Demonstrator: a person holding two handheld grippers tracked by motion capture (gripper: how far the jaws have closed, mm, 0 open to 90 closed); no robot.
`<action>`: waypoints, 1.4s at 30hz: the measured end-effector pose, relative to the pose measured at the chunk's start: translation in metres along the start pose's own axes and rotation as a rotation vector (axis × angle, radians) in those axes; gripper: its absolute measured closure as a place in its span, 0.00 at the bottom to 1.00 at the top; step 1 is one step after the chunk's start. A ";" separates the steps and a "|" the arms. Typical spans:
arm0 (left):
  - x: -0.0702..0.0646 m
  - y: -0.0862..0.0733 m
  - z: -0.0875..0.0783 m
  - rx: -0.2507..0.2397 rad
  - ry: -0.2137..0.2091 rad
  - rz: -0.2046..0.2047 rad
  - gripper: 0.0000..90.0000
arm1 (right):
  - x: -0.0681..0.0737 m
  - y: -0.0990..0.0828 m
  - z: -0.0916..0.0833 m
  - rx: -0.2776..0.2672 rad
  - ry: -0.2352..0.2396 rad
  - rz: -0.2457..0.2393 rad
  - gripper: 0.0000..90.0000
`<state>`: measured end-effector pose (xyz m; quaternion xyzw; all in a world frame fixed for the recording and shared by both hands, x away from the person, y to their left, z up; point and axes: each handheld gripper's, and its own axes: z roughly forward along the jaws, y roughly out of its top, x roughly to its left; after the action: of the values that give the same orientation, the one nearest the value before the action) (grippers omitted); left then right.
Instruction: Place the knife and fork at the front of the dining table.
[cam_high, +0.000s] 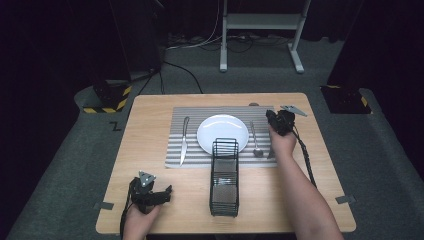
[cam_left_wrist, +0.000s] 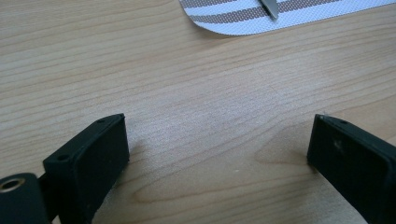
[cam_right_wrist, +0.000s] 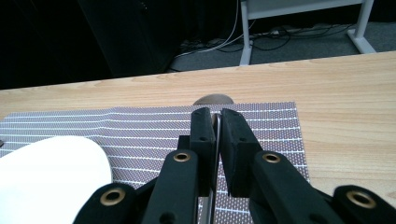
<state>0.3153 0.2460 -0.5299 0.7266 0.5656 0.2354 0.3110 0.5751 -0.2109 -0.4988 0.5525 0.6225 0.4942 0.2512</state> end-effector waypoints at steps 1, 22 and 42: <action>0.000 0.000 0.000 0.000 0.000 0.000 0.06 | 0.000 0.000 0.000 0.002 -0.001 -0.009 0.92; 0.000 0.000 -0.001 -0.001 0.001 0.002 0.07 | 0.014 -0.001 -0.067 -0.042 0.042 -0.073 0.79; -0.001 0.000 -0.001 -0.003 0.004 0.008 0.08 | 0.010 -0.063 -0.135 0.161 -0.114 -0.157 0.81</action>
<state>0.3146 0.2455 -0.5297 0.7277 0.5632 0.2390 0.3100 0.4295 -0.2410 -0.5005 0.5477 0.6861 0.3892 0.2789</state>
